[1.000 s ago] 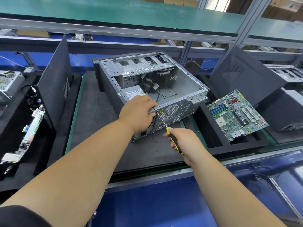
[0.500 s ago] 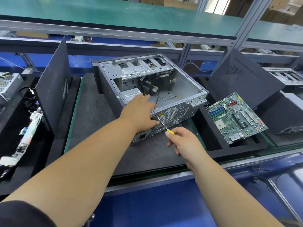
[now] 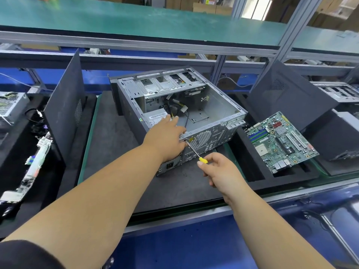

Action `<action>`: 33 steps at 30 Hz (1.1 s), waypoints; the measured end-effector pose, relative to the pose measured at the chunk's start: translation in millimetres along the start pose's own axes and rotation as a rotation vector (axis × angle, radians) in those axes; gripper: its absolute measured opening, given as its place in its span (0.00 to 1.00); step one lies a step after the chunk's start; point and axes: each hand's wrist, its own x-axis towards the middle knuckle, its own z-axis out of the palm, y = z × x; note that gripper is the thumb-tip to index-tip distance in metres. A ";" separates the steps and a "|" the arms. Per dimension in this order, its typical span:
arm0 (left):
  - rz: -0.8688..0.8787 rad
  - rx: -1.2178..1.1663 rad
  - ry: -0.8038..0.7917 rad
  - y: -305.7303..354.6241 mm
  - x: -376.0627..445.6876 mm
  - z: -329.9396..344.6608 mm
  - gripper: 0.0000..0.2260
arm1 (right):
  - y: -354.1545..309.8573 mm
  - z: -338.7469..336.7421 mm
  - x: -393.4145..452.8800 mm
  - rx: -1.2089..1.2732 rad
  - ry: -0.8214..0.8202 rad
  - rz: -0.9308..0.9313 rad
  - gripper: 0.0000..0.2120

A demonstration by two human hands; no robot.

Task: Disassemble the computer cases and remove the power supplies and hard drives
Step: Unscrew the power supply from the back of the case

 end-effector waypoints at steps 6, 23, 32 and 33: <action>-0.003 0.006 0.006 -0.3 0.8 1.7 0.23 | -1.6 2.0 -0.3 0.039 -0.009 0.092 0.14; -0.008 0.010 0.006 -1.2 1.9 3.8 0.24 | 8.2 1.5 3.8 -0.060 0.031 -0.052 0.08; -0.009 0.001 0.003 -1.0 1.7 2.7 0.24 | 5.3 1.2 1.4 -0.246 0.029 -0.045 0.16; -0.012 -0.004 0.004 -1.0 1.5 2.3 0.23 | 6.1 0.3 1.3 -0.243 0.028 -0.055 0.15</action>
